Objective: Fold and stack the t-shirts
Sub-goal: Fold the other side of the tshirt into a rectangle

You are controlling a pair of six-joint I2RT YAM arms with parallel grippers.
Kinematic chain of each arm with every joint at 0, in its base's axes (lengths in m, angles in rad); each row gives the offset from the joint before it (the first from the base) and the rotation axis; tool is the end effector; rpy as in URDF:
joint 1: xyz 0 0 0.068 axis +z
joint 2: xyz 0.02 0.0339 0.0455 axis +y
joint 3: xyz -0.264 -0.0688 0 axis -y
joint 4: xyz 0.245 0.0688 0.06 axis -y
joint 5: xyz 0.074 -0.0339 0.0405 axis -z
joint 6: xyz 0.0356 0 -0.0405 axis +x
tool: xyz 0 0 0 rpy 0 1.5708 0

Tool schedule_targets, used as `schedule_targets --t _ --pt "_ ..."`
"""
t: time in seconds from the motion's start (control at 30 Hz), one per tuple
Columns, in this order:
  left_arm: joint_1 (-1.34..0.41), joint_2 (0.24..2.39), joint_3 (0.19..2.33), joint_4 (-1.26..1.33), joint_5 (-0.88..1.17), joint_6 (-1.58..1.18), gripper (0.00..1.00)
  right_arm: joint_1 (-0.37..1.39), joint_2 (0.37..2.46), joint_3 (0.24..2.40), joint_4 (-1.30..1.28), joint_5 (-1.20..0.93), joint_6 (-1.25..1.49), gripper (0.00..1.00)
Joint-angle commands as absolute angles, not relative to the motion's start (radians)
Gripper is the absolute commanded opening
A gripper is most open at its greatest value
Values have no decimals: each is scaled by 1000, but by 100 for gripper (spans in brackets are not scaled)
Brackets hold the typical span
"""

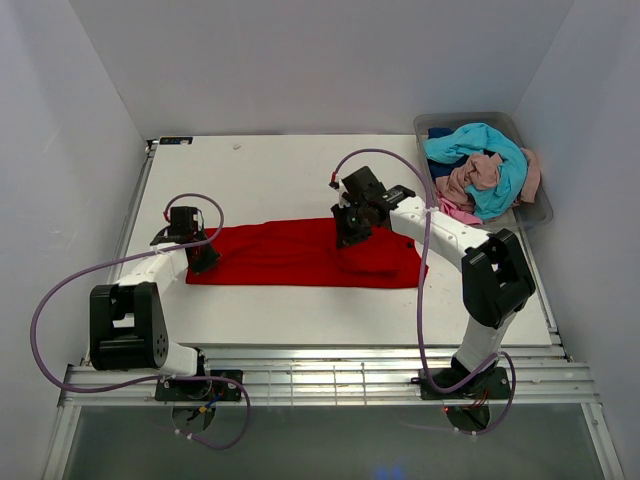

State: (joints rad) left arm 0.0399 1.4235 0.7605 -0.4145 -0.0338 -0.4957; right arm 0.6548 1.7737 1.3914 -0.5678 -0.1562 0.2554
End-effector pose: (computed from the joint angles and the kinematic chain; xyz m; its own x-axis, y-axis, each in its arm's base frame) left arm 0.2629 0.0117 0.1746 -0.7476 -0.5056 -0.4307 -0.4677 0.8612 -0.1991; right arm 0.3031 0.2397 0.2476 -0.7944 -0.2953 -0.5308 -0.4885 0.8299 0.2694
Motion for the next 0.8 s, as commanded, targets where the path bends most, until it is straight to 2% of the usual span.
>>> schedule_targets --t 0.0,0.6,0.77 --pt "35 1411 756 -403 -90 -483 0 657 1740 1385 -546 -164 265 15" --pt "40 1425 765 -514 -313 -526 0 657 1732 1353 -545 -158 267 15" --pt "40 1402 804 -523 -315 -538 0 652 1707 1362 -557 -77 270 16"
